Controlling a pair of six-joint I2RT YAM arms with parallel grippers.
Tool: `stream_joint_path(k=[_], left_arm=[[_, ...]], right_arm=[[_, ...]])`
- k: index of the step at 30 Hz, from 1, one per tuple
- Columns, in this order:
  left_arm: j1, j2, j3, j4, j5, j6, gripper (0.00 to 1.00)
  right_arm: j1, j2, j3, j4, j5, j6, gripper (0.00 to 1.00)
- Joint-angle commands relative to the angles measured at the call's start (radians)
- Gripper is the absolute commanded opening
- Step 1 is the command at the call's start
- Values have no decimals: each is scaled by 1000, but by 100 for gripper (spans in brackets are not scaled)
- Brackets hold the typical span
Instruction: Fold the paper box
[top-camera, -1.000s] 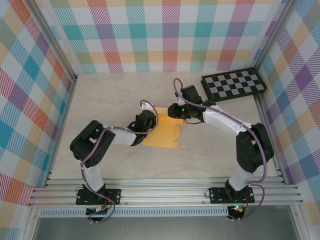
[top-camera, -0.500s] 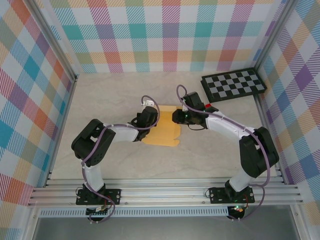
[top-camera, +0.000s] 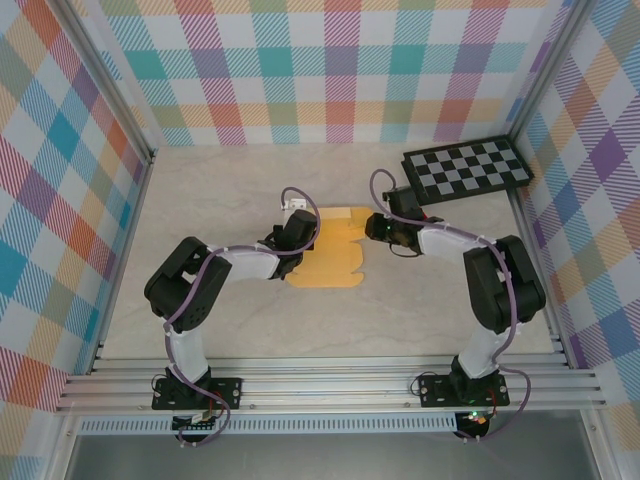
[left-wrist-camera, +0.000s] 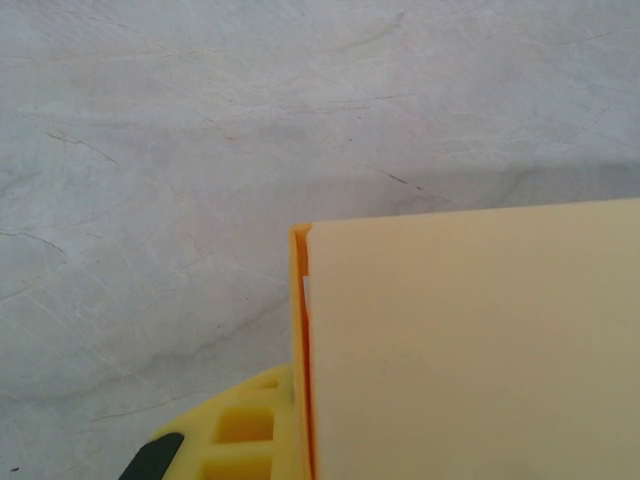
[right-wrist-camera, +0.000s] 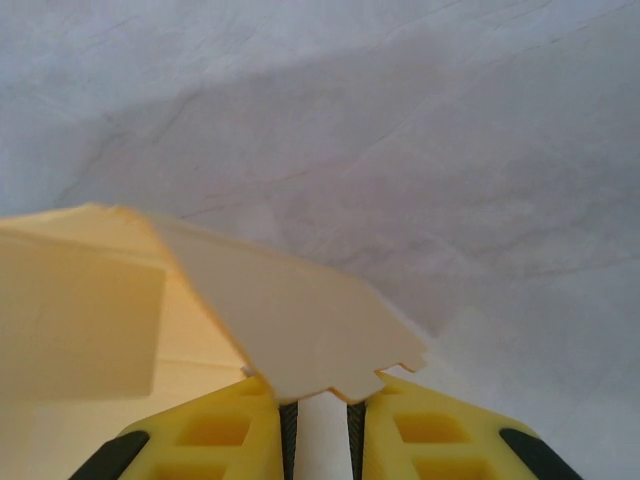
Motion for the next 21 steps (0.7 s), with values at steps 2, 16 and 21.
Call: stream_joint_path(k=[2,16,21], left_arm=[[-5,5,4,-162,1,-48,0],[-9,8,42,-244,19,-132,0],[-15,10,43,-246,22,-149,0]], right_arm=[[-23,83,92,47,-45,38,24],[-58,207,23,304,-126,318,22],[-57,230,2,349,-177,391,22]])
